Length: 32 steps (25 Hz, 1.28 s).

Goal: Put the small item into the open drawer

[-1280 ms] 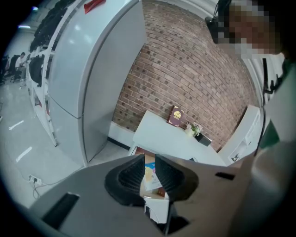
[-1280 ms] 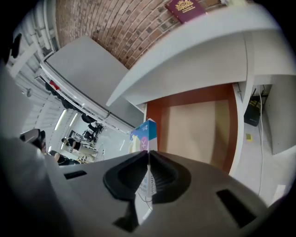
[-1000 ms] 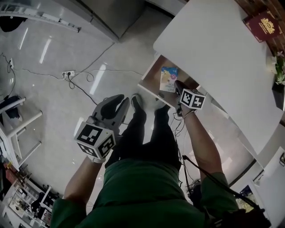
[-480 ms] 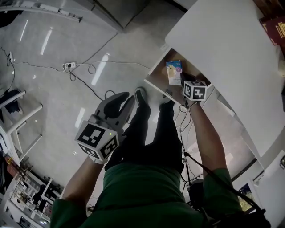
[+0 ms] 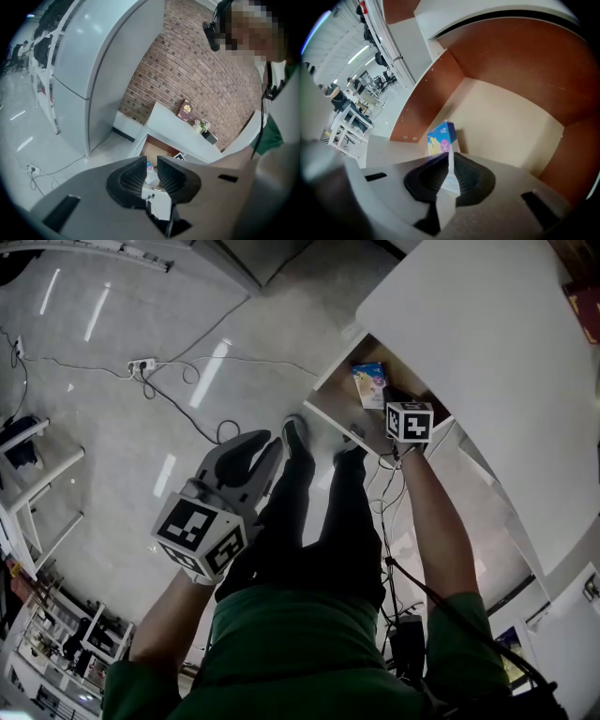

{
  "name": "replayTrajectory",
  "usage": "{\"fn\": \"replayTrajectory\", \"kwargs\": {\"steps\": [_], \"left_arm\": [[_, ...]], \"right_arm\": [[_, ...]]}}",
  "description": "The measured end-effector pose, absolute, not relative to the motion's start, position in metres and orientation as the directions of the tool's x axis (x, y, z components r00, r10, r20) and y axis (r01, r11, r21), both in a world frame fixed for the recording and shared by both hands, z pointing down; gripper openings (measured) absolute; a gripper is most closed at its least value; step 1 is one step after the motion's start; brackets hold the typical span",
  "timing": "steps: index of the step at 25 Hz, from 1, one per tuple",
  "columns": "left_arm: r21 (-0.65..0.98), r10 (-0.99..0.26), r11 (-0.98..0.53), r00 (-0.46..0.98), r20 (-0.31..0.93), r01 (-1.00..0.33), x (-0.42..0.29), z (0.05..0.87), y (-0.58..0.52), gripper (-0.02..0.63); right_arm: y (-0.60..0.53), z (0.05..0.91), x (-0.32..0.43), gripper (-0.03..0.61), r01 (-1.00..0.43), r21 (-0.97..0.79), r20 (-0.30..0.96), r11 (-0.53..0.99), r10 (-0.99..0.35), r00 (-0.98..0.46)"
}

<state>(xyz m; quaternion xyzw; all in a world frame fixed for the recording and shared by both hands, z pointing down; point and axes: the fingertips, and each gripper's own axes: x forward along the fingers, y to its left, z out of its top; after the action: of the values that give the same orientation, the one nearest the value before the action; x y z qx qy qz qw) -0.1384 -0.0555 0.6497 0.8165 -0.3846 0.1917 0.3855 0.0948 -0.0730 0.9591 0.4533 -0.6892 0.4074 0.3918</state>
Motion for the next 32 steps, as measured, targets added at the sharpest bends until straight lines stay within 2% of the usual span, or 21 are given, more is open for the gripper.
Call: {"fn": "replayTrajectory", "kwargs": {"steps": [3,5,15,19,26,32], "left_arm": [[0.487,-0.483,-0.404,0.633,0.605,-0.774,-0.135,0.651,-0.054,0.061],[0.491,-0.484,-0.407,0.637,0.600,-0.771,-0.131,0.649,-0.054,0.061],[0.498,-0.512,-0.457,0.676,0.531,-0.737,-0.101,0.610,-0.068,0.061],[0.499,-0.523,-0.479,0.692,0.498,-0.722,-0.088,0.587,-0.073,0.061],[0.480,-0.572,-0.519,0.705,0.420,-0.707,-0.070,0.534,-0.096,0.061],[0.450,-0.621,-0.550,0.705,0.343,-0.704,-0.055,0.469,-0.110,0.061]], "right_arm": [[-0.072,0.959,0.096,0.114,-0.950,-0.201,0.908,0.240,-0.317,-0.272],[-0.072,0.952,0.096,0.117,-0.951,-0.199,0.903,0.236,-0.332,-0.271],[-0.064,0.877,0.079,0.087,-0.931,-0.254,0.853,0.261,-0.393,-0.343],[-0.058,0.826,0.071,0.058,-0.924,-0.315,0.811,0.216,-0.445,-0.380],[-0.074,0.704,0.064,0.021,-0.902,-0.380,0.702,0.204,-0.572,-0.425],[-0.104,0.569,0.056,0.008,-0.875,-0.367,0.550,0.317,-0.684,-0.479]]}}
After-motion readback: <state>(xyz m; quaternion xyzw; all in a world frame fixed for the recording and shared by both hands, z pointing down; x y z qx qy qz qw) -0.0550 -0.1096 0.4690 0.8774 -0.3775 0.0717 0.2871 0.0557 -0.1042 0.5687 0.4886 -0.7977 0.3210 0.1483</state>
